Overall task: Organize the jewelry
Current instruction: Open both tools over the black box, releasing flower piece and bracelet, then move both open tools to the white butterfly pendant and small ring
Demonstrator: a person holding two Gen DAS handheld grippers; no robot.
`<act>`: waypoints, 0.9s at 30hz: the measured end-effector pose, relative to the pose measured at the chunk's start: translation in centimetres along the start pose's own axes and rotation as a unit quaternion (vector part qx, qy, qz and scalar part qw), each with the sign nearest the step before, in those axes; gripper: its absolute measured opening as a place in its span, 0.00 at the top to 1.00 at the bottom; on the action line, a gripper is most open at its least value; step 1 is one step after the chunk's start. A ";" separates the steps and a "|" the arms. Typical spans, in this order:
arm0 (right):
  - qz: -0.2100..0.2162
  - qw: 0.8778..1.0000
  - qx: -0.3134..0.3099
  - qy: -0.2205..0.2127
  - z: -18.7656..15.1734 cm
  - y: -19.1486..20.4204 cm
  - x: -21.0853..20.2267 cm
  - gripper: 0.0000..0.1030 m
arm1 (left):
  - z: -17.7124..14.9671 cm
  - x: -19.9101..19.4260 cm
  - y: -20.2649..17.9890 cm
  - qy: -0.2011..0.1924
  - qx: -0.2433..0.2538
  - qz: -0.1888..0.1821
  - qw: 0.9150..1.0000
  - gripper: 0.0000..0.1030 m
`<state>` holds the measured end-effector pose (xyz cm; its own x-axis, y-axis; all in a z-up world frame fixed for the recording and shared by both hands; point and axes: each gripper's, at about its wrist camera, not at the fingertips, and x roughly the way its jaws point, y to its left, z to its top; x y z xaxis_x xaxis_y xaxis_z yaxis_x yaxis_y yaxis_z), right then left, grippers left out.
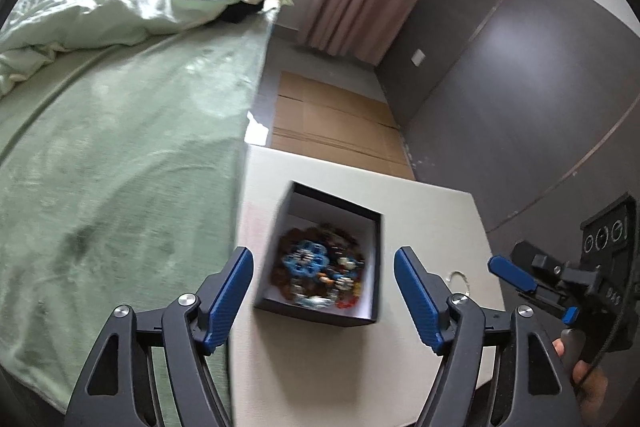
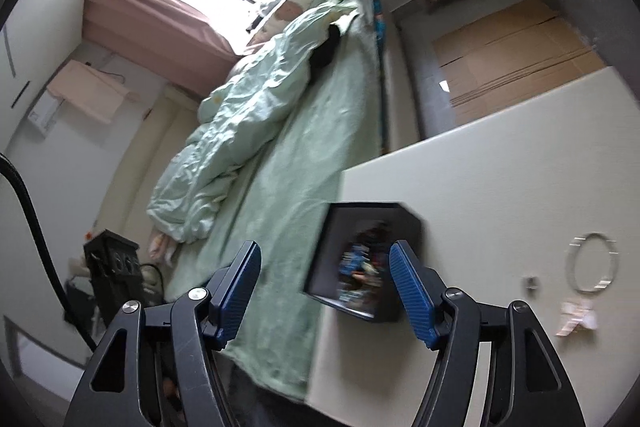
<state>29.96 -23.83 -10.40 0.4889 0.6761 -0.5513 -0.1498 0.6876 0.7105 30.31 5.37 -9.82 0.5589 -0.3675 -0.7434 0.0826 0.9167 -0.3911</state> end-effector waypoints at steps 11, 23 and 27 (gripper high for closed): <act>-0.056 0.998 0.026 -0.021 -1.3 -6.3 -5.8 0.35 | -1.9 2.8 -6.9 0.031 0.060 -0.037 0.997 0.28; -0.125 0.991 0.031 -0.024 -3.6 -9.8 -7.6 0.35 | -4.1 5.9 -12.6 0.060 0.122 -0.045 0.990 0.28; -0.154 0.988 0.022 -0.016 -4.5 -10.6 -6.8 0.35 | -4.8 6.7 -13.2 0.071 0.135 -0.047 0.987 0.28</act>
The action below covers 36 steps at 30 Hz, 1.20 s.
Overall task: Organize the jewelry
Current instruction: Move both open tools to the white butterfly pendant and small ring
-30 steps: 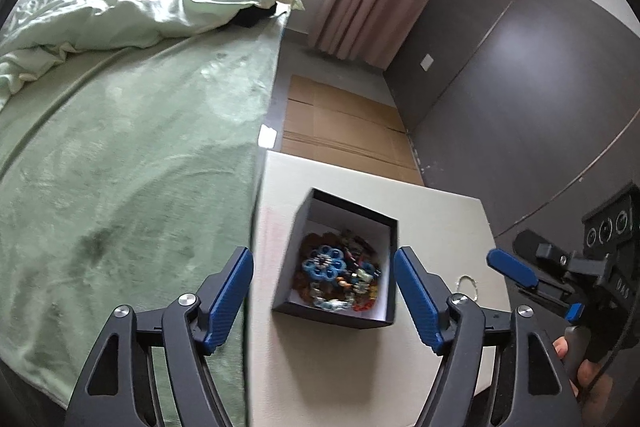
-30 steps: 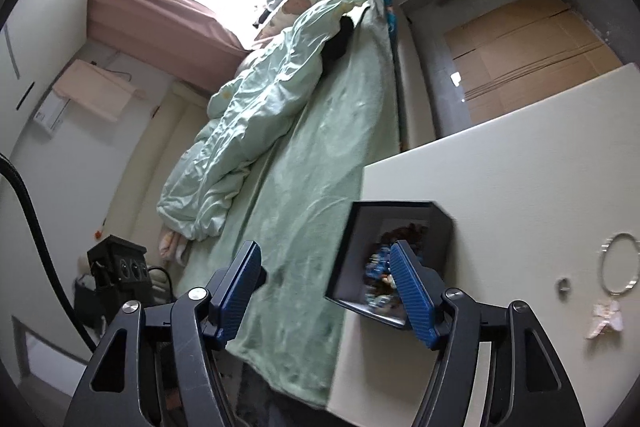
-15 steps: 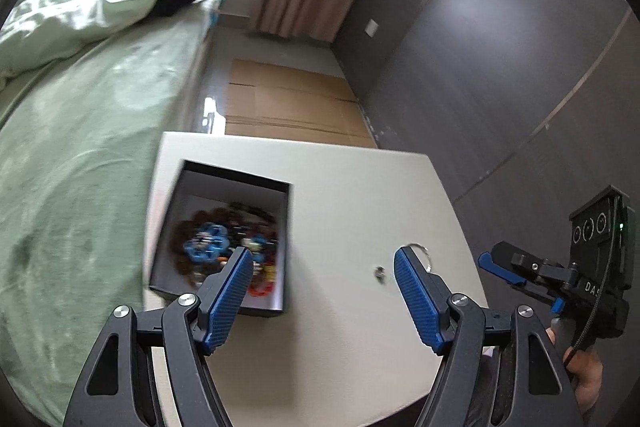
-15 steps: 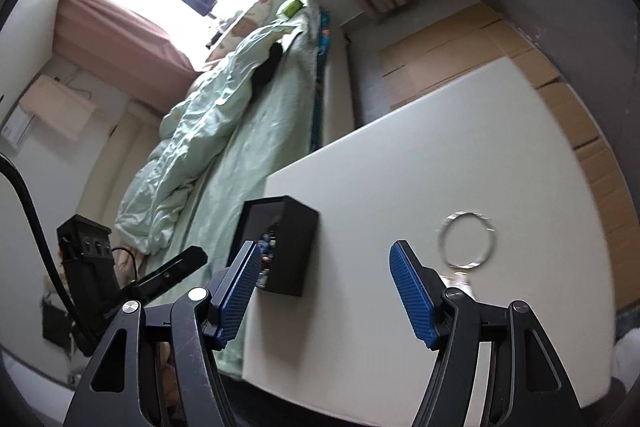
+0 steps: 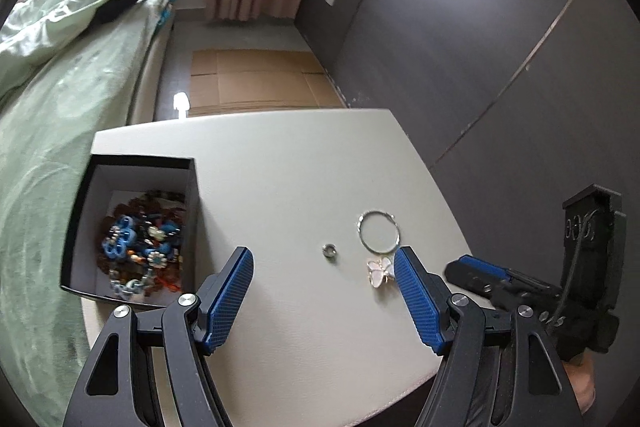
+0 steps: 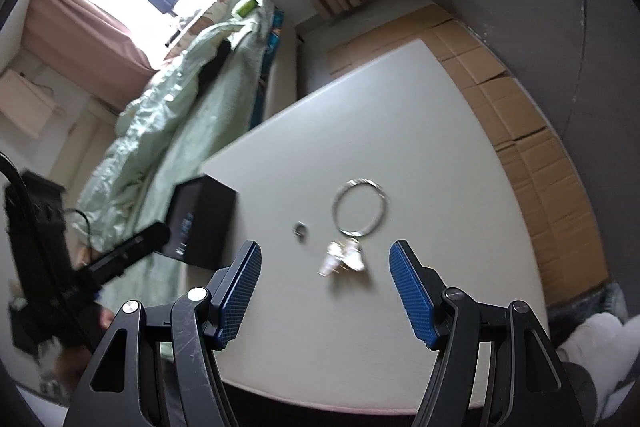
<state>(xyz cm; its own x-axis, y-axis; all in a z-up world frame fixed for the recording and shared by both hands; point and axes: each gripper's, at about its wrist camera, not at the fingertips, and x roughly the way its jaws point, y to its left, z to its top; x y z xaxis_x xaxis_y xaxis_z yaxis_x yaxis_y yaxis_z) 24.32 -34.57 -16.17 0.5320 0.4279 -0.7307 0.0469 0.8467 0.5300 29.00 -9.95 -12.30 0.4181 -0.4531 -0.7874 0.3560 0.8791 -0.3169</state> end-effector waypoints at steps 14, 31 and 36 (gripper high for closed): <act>-0.122 0.990 -0.066 -0.011 -3.7 1.4 4.0 0.35 | -0.9 -0.5 1.8 0.000 0.007 0.034 0.999 0.28; -0.251 0.961 -0.111 -0.032 -3.8 5.5 7.4 0.35 | -0.3 -0.5 3.4 0.004 0.014 0.049 0.999 0.29; -0.234 0.963 -0.131 -0.034 -3.9 5.9 7.1 0.59 | 0.0 -0.2 2.9 0.007 0.015 0.046 0.999 0.29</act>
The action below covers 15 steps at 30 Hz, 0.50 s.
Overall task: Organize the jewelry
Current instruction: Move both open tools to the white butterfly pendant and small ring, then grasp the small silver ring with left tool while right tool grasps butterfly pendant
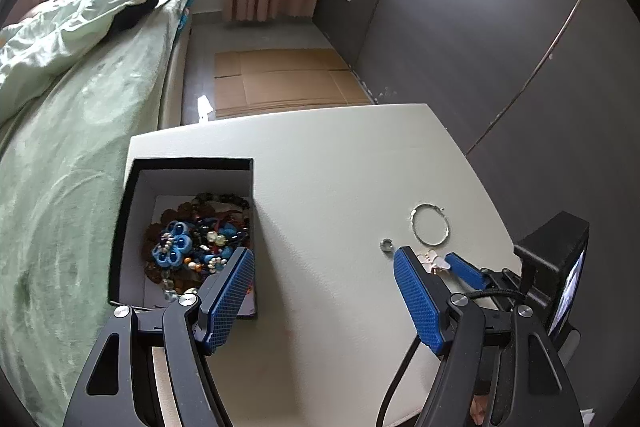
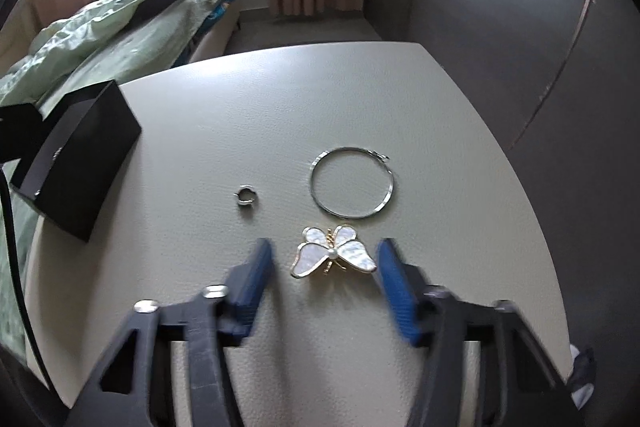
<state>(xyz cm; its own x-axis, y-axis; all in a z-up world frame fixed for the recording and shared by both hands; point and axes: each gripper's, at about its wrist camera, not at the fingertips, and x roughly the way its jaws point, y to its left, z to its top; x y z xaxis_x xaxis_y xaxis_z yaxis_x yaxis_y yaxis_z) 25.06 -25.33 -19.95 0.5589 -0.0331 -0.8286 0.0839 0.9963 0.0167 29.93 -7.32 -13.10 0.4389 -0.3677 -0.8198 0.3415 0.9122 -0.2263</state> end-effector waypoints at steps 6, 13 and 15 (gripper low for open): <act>0.052 0.998 0.019 -0.008 -0.5 -2.3 -0.9 0.59 | 0.3 1.1 -1.5 0.009 0.008 -0.005 1.000 0.29; 0.102 0.993 0.062 -0.017 -0.9 -6.0 -2.2 0.59 | 0.5 3.0 -4.2 0.024 0.019 -0.024 0.999 0.34; 0.116 0.990 0.073 -0.018 -0.8 -7.1 -2.5 0.59 | 0.6 3.7 -4.8 0.029 0.022 -0.028 0.999 0.35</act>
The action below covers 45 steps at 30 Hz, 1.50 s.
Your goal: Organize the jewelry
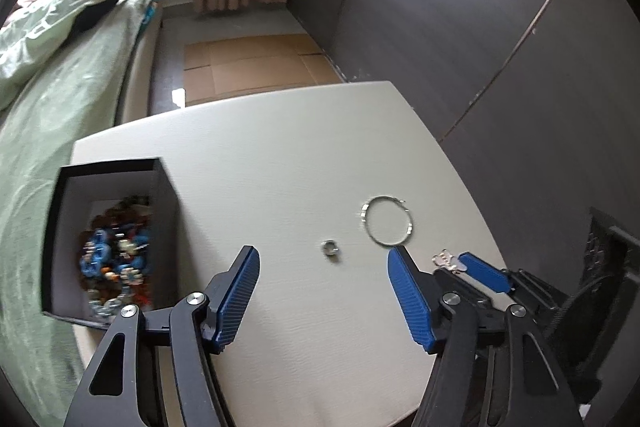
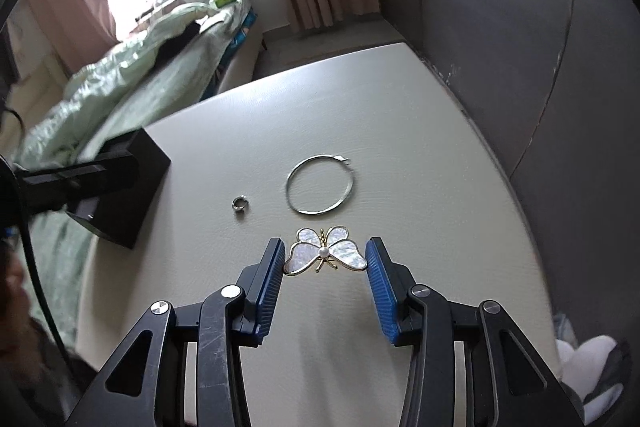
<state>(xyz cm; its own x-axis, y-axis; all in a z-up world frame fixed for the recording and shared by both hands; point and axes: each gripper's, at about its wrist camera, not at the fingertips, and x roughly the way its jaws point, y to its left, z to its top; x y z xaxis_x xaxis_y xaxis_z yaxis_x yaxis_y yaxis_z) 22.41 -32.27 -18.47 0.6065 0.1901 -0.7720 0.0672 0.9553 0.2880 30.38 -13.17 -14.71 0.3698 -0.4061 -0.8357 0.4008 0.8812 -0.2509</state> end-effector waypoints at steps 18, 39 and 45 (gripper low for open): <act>0.038 0.999 0.032 -0.007 0.3 -3.5 -1.6 0.59 | -0.2 6.5 -1.2 0.051 0.014 0.048 0.997 0.57; 0.049 0.999 0.018 -0.009 0.8 -2.2 -1.4 0.59 | -0.4 3.7 -0.6 0.002 0.051 0.066 0.997 1.00; 0.053 0.998 0.016 -0.010 0.6 -1.8 -1.4 0.59 | 0.4 4.5 -1.2 0.026 0.070 0.063 0.995 0.91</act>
<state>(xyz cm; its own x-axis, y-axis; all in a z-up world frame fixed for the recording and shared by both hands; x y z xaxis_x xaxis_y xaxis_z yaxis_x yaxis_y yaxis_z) 21.93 -34.38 -17.59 0.6272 0.2851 -0.7248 0.0275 0.9219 0.3864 31.86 -16.16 -18.01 0.3819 -0.2792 -0.8810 0.4690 0.8800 -0.0755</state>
